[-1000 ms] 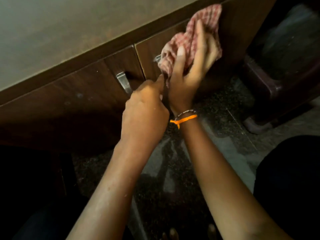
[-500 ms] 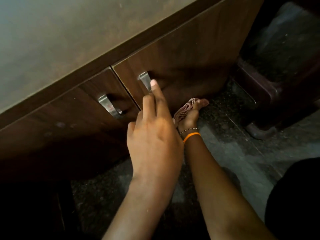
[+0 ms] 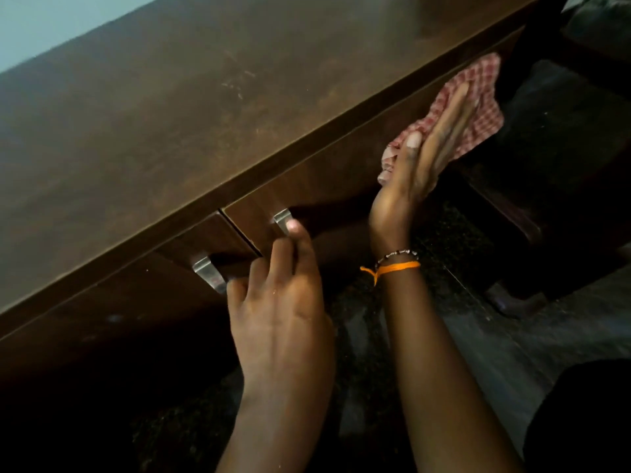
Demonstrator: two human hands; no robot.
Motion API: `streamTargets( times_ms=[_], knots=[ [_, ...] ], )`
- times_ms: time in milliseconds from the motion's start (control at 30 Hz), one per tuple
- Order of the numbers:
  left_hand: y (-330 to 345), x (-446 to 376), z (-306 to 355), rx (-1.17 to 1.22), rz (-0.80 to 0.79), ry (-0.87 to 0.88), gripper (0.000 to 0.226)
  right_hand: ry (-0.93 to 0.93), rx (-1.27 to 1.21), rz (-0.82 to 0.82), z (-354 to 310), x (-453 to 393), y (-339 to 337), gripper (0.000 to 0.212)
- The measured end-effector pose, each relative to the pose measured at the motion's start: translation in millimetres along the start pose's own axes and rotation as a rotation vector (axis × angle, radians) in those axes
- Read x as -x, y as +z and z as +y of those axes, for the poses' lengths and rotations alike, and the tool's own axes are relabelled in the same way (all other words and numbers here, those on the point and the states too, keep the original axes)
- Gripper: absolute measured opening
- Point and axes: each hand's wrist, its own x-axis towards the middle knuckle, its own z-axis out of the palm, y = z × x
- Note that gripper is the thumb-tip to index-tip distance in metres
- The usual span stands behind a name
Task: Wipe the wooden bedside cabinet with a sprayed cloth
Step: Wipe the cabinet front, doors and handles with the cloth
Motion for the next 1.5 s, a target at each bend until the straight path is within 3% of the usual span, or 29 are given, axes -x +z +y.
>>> streamTargets(
  times_ms=[67,233,467,633,733,800,900,1033,1100,1167,1233,1267,1333,1400,1500],
  knots=[
    [-1.7,-0.8,-2.4,0.044,0.016,0.009,0.064,-0.005,0.017,0.053,19.0,-9.2,-0.8,0.055],
    [-0.8,-0.7,0.1,0.081,0.026,0.003,0.064,0.236,-0.133,0.112,86.3,-11.3,-4.6,0.061],
    [-1.3,2.0,1.4,0.088,0.044,0.015,0.062,0.572,-0.069,-0.050,158.1,30.8,-9.2,0.064],
    [-3.0,2.3,-0.9,0.112,0.008,0.014,0.067,0.583,-0.096,-0.022,146.1,33.1,-16.6,0.067],
    [-3.0,3.2,-1.9,0.108,-0.023,0.021,0.070,0.735,-0.075,0.016,167.3,26.5,-20.9,0.071],
    [-2.6,4.0,-3.6,0.104,-0.037,0.026,0.069,0.860,-0.039,-0.037,169.5,29.1,-27.4,0.068],
    [1.2,3.6,-5.1,0.112,-0.057,0.037,0.070,0.903,-0.036,-0.132,161.0,52.7,-27.8,0.054],
    [-10.0,4.2,-0.6,0.143,-0.107,0.030,0.074,0.986,-0.113,-0.275,172.4,126.4,-12.9,0.079],
    [-17.7,4.6,1.6,0.173,-0.112,0.027,0.095,1.129,-0.281,-0.335,174.6,155.8,-4.2,0.085],
    [-21.3,5.5,1.8,0.178,-0.105,0.040,0.101,1.177,-0.363,-0.271,172.1,168.9,4.9,0.082],
    [-21.0,7.1,0.0,0.190,-0.114,0.044,0.093,1.228,-0.471,-0.179,122.8,157.3,3.9,0.077],
    [-21.2,7.3,-0.7,0.196,-0.123,0.048,0.091,1.234,-0.497,-0.165,123.3,154.0,4.2,0.063],
    [-21.2,6.9,-1.9,0.212,-0.144,0.050,0.089,1.229,-0.463,-0.099,117.2,147.4,1.0,0.013],
    [-18.3,6.6,-3.5,0.212,-0.136,0.052,0.085,1.177,-0.428,-0.083,102.3,141.0,-3.1,0.034],
    [-9.6,5.7,-7.2,0.244,-0.089,0.070,0.070,1.113,-0.520,-0.100,70.9,135.9,-18.1,0.036]
  ],
)
